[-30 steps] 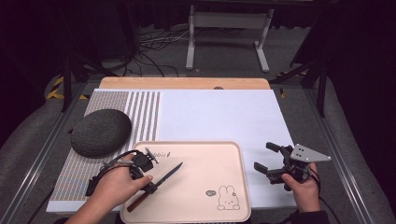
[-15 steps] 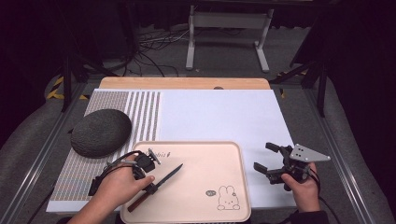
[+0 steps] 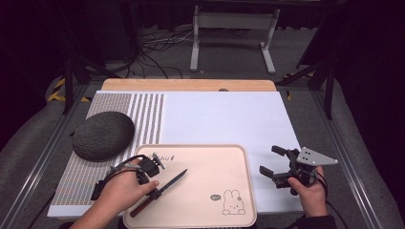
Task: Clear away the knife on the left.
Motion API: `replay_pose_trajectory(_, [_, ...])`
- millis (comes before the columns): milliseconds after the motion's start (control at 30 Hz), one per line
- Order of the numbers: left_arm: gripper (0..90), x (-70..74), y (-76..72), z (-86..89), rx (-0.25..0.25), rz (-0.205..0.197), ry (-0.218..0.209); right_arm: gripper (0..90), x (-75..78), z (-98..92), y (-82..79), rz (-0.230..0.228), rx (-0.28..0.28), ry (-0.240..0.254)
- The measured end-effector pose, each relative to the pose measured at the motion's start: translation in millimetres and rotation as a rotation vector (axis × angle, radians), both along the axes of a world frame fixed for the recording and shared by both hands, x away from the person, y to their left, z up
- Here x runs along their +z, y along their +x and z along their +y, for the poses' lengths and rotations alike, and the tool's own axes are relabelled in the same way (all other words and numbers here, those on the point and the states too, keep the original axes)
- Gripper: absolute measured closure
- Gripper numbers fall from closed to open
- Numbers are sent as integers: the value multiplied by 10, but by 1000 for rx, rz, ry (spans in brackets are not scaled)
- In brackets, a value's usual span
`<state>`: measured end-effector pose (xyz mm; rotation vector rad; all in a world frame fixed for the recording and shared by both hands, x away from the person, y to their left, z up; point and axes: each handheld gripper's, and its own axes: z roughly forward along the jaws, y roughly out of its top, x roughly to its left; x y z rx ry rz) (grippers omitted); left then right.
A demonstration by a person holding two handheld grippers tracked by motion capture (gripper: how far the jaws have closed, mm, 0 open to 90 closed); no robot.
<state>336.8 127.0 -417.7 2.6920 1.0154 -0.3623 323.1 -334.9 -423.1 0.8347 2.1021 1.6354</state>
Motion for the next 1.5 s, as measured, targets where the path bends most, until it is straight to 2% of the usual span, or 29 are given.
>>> replay_pose_trajectory(133, [763,-3,-1,-2,-4,-7,7,58,-2,4,0,1,2,1])
replay_pose_trajectory(233, [661,18,-7,1,-7,-36,26,58,-1,2,0,3,3,3])
replay_pose_trajectory(400, [472,64,-39,-9,-9,-63,10,58,-6,11,0,6,9,0])
replay_pose_trajectory(467, [391,84,-44,-12,-22,-76,-2,58,-6,11,1,6,9,1])
replay_pose_trajectory(533, [316,100,-47,-17,-53,-112,-25,58,-6,10,1,6,9,1])
replay_pose_trajectory(600, [267,115,-58,-29,-81,-153,-48,58,-7,10,1,6,9,0])
replay_pose_trajectory(700, [247,123,-69,-48,-117,-188,-78,58,-9,11,2,7,10,-2])
replay_pose_trajectory(833, [309,126,-77,-61,-147,-209,-136,58,-10,10,1,7,10,-1])
replay_pose_trajectory(967, [514,101,-92,-78,-203,-241,-169,58,-10,9,-1,8,13,-1])
replay_pose_trajectory(1033, [626,77,-97,-93,-242,-235,-180,58,-10,10,0,8,13,-2])
replay_pose_trajectory(1100, [812,37,-99,-115,-295,-239,-172,58,-10,13,0,8,15,-2])
replay_pose_trajectory(1133, [891,37,-99,-115,-295,-239,-172,58,-11,13,0,7,16,-3])
replay_pose_trajectory(1200, [900,11,-99,-136,-322,-242,-158,58,-10,12,-1,8,15,-3])
replay_pose_trajectory(1333, [900,-35,-104,-167,-363,-218,-133,58,-11,10,-1,9,15,-2])
replay_pose_trajectory(1433, [900,-58,-98,-171,-374,-213,-126,58,-13,11,1,10,16,-3])
replay_pose_trajectory(1500, [900,-76,-92,-173,-378,-212,-100,58,-11,13,-1,8,18,-2])
